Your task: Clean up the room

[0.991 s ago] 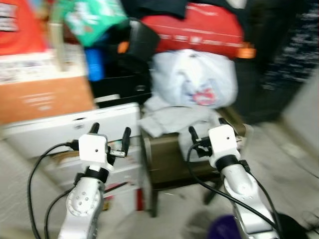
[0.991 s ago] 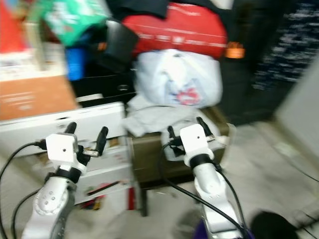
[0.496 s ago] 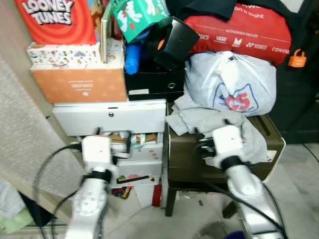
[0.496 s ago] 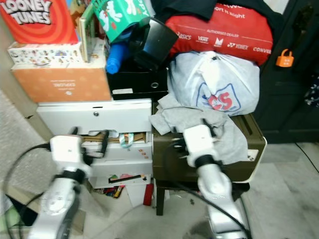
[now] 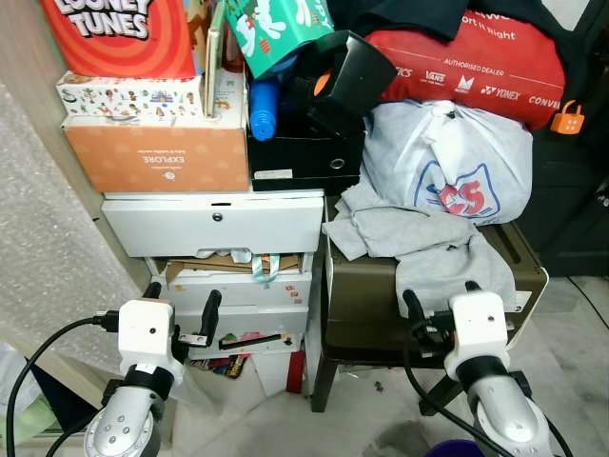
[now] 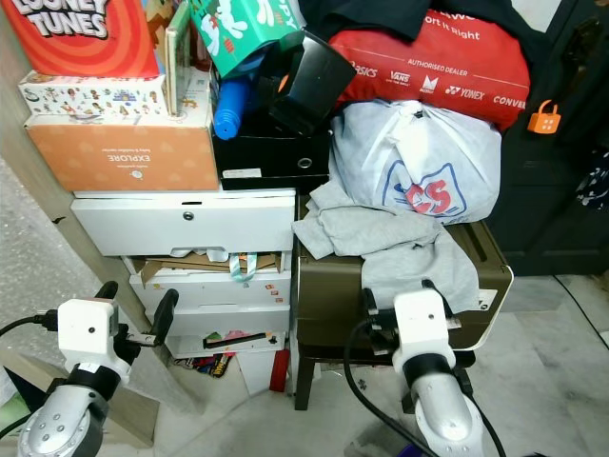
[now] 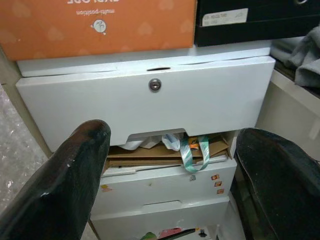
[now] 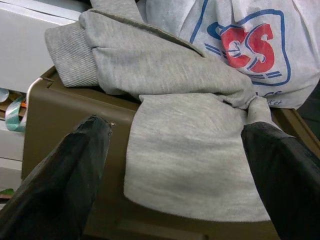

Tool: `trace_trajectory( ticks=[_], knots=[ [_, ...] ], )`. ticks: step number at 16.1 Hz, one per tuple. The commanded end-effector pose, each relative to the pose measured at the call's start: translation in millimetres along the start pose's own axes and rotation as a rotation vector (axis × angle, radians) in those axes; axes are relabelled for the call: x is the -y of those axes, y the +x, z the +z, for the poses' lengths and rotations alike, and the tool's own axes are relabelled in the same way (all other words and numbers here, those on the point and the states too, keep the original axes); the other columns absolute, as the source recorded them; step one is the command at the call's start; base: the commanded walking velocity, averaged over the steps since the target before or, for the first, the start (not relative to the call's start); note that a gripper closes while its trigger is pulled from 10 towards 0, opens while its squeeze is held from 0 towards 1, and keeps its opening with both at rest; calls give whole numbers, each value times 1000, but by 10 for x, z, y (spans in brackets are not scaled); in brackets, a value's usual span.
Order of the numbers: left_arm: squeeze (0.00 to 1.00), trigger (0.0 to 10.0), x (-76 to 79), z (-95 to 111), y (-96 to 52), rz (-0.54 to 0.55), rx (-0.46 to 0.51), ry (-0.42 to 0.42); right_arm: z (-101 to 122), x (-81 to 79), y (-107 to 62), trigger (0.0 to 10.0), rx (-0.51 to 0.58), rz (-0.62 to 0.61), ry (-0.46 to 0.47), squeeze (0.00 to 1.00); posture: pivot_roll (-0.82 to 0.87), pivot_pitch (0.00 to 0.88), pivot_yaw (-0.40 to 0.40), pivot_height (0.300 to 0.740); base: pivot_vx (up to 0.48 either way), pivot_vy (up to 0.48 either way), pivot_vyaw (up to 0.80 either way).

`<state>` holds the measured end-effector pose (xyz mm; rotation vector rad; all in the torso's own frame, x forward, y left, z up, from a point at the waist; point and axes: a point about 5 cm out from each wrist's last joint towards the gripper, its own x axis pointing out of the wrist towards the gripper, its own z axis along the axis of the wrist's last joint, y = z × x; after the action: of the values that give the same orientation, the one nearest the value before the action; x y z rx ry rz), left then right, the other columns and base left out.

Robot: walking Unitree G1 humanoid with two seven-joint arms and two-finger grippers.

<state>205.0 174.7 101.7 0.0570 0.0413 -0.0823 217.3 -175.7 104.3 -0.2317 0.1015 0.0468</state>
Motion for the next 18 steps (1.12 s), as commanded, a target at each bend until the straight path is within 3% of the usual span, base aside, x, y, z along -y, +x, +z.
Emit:
trace_trajectory(
  ticks=[1, 18],
  knots=[
    [0, 10000, 19, 37, 16, -9, 11, -10, 26, 46, -2, 10000, 5, -16, -20, 0, -95, 68, -37, 740, 0, 0, 0],
    [0, 10000, 89, 129, 140, -30, 46, -6, 113, -101, 146, 10000, 43, 75, -48, 0, -84, 55, -47, 740, 0, 0, 790]
  ],
)
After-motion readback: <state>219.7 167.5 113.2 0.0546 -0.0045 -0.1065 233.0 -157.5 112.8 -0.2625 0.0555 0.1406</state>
